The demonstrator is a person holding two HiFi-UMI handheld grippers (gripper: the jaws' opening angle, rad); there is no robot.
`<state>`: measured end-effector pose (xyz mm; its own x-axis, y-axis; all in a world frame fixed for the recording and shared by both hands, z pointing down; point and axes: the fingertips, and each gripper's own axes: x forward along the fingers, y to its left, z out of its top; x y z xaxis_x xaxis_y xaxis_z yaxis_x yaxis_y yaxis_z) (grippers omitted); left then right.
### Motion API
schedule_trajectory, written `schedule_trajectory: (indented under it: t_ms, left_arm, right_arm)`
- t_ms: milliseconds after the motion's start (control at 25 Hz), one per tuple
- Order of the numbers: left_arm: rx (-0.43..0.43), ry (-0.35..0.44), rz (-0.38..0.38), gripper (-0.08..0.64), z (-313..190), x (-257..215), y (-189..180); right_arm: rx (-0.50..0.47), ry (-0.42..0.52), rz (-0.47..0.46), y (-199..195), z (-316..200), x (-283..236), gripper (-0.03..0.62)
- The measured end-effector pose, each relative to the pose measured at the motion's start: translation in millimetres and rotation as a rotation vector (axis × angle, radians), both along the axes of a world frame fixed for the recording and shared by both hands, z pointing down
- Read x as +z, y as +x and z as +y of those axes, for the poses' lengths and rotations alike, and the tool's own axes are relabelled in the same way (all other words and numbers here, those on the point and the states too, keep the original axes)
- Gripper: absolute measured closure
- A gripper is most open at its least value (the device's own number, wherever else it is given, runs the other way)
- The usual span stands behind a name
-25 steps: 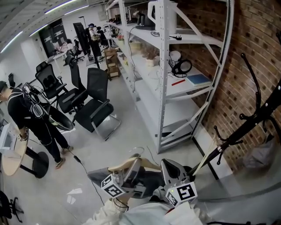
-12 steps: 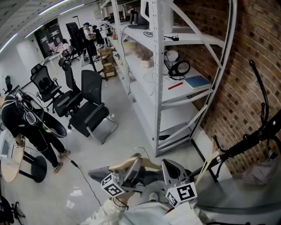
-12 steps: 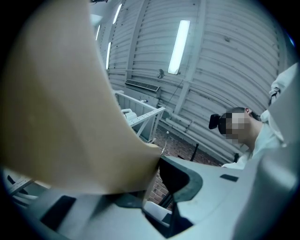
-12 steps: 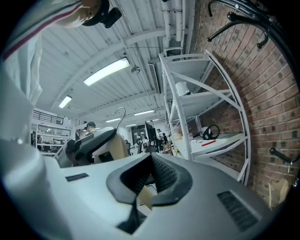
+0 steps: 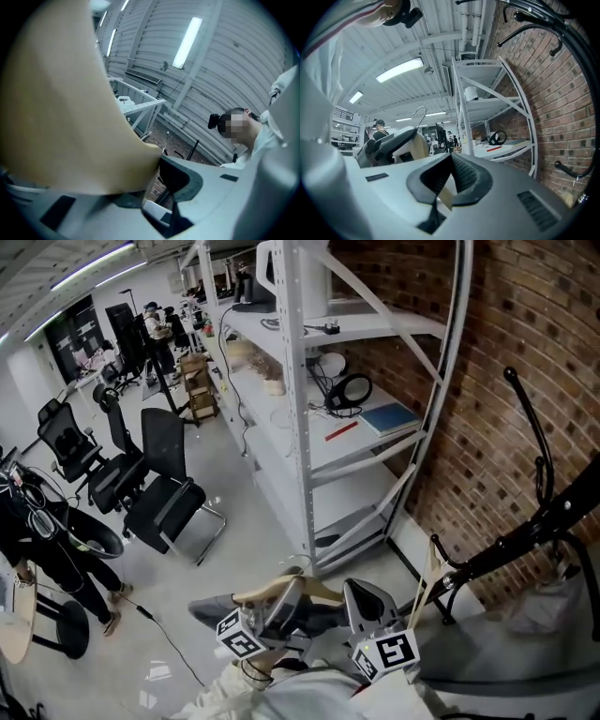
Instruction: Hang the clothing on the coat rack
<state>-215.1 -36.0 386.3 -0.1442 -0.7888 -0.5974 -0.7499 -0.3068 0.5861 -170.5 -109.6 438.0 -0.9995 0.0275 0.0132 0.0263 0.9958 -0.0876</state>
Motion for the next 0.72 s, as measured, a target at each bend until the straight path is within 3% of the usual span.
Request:
schedule_trajectory:
  t_ms: [360,720]
  left_arm:
    - [0.22,-0.002,0.035,0.456,-62.8,11.4,-7.3]
    - [0.528,-0.001,0.033,0.456,-108.9,8.1,-5.8]
  right_arm:
    - [0.204,-0.009,0.031,5.9,-50.4,10.7,0.569]
    - [0.487,-0.002,0.028,14.0,-75.5,3.3,0.569]
